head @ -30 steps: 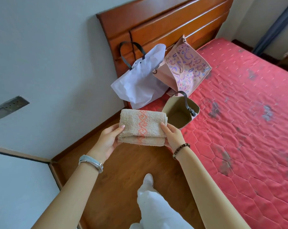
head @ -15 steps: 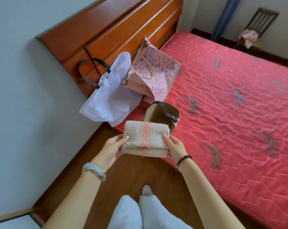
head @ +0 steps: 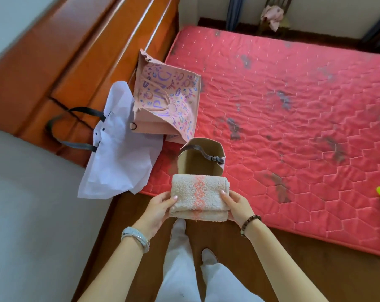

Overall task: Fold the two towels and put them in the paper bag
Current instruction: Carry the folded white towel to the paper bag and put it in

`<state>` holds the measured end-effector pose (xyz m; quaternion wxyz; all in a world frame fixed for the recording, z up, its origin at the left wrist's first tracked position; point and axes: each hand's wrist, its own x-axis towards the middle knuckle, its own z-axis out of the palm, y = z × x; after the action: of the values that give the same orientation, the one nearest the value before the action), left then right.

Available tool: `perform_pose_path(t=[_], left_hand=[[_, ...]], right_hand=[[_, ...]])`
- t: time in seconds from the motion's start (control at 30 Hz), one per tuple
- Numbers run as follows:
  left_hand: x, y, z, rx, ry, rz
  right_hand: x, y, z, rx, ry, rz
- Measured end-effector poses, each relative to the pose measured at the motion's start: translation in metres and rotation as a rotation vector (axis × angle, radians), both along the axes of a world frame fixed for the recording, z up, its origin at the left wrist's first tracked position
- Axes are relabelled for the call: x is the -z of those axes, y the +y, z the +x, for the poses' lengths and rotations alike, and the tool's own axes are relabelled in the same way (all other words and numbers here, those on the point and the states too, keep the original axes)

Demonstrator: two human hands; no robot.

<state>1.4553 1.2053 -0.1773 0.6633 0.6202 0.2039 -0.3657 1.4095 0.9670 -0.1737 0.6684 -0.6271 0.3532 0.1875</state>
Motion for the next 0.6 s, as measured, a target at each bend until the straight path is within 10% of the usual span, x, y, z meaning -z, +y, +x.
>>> perform_pose_path(t=[0.6], left_hand=[[0.09, -0.004, 0.133, 0.462, -0.111, 0.254]], right_hand=[[0.089, 0.024, 0.078, 0.041, 0.17, -0.325]])
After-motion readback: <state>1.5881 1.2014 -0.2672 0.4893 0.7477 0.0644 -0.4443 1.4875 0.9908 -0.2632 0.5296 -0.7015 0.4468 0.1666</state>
